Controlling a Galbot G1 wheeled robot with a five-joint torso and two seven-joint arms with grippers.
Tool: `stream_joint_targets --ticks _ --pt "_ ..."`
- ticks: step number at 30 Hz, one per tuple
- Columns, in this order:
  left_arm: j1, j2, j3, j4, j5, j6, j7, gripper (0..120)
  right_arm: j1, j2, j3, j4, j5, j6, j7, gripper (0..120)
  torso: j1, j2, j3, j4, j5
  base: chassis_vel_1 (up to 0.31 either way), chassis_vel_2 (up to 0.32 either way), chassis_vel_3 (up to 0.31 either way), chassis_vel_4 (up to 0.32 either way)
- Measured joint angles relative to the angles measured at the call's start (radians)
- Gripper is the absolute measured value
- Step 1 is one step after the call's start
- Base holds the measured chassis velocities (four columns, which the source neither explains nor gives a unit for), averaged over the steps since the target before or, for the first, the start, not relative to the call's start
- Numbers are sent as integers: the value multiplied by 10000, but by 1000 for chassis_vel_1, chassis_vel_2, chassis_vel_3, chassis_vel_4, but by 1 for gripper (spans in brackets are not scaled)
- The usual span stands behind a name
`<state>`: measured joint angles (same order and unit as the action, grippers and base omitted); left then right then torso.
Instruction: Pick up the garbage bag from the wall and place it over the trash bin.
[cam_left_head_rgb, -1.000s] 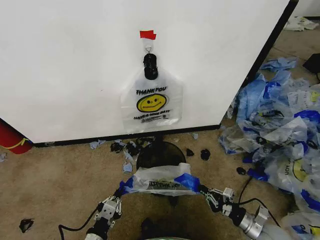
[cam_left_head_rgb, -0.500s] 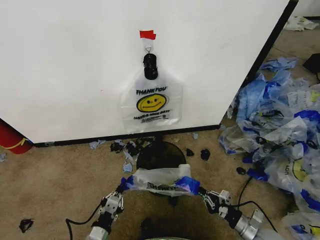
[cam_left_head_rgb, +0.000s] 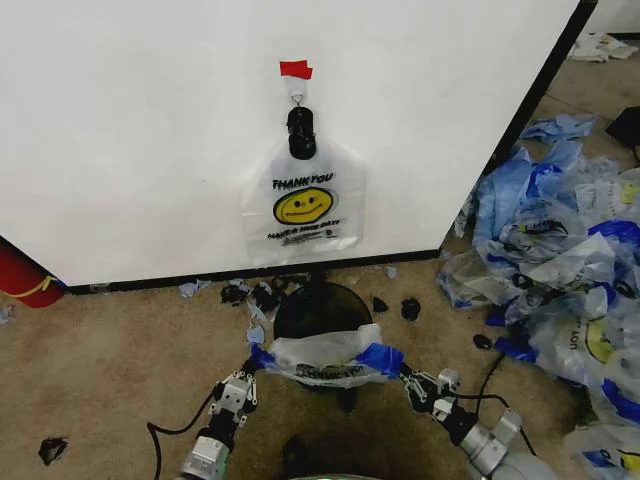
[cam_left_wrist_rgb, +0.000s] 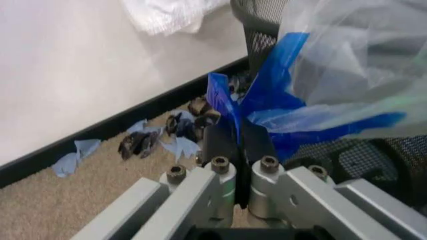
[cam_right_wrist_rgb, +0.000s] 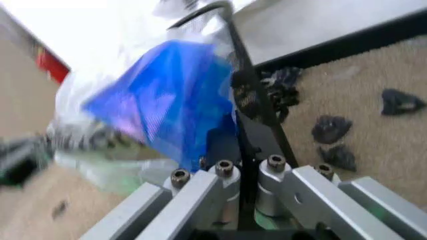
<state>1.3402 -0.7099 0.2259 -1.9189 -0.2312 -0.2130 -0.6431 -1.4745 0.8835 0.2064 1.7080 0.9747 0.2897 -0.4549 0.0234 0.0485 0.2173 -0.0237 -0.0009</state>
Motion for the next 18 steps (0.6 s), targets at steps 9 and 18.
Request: stream_joint_targets --ticks 9,18 --pt "-251 -93 208 151 -352 33 -56 0 485 241 -192 -206 1177 -297 -119 0 0 0 0 0 -2 0 0 0 0" --pt "-379 -441 400 566 -293 13 -68 0 1175 653 -838 -767 722 -295 618 0 0 0 0 1 -2 0 0 0 0"
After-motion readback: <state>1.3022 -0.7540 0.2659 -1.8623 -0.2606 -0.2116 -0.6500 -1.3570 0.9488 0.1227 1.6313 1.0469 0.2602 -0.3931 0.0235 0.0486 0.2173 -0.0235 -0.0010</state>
